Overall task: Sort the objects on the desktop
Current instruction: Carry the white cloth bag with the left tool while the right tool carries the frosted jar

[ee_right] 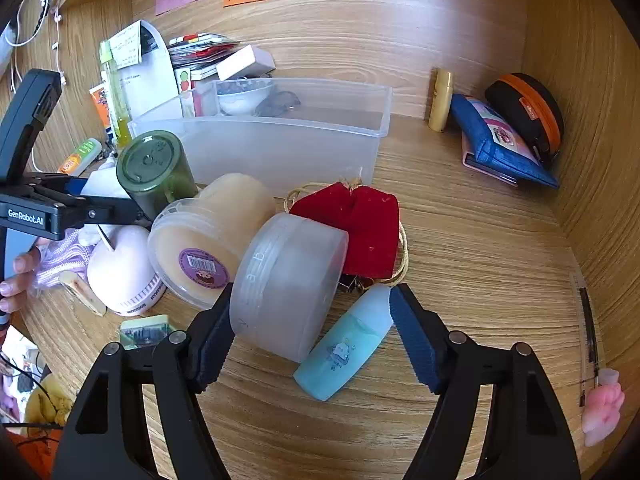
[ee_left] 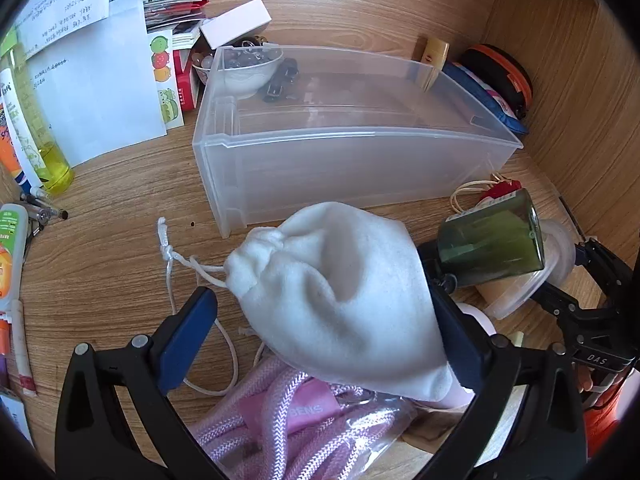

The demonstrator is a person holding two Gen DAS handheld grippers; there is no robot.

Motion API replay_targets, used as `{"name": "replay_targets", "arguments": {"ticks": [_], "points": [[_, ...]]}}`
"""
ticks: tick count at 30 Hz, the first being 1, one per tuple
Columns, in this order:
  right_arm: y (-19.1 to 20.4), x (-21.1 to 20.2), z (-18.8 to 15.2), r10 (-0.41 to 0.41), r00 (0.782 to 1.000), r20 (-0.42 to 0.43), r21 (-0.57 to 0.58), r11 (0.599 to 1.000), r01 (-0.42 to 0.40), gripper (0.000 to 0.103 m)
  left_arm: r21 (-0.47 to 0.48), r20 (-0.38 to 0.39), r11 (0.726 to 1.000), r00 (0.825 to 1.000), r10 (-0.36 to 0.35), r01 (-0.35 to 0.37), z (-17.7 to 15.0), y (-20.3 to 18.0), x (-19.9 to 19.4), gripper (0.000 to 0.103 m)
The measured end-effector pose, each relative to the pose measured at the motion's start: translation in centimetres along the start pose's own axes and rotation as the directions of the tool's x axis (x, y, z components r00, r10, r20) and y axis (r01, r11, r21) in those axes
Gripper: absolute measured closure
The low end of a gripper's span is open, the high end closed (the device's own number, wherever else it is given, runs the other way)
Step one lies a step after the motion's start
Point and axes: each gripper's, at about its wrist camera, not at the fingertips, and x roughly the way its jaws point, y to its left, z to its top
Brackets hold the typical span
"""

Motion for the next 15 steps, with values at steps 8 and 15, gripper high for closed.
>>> {"name": "replay_targets", "arguments": {"ticks": [8, 15], "points": [[0.1, 0.3, 0.3, 0.023, 1.0, -0.009, -0.021, 1.0, -0.023, 0.066, -0.063, -0.066, 0.998, 0.997, -0.034, 0.03, 0.8, 0.7, 2.1, 0.003], [-1.1, -0.1, 0.4, 0.063, 0.998, 0.003, 0.032, 0.997, -0.063, 0.073, -0.049, 0.012, 0.998, 0.999, -0.03, 0.031, 0.1, 0.1, 1.3, 0.047]]}}
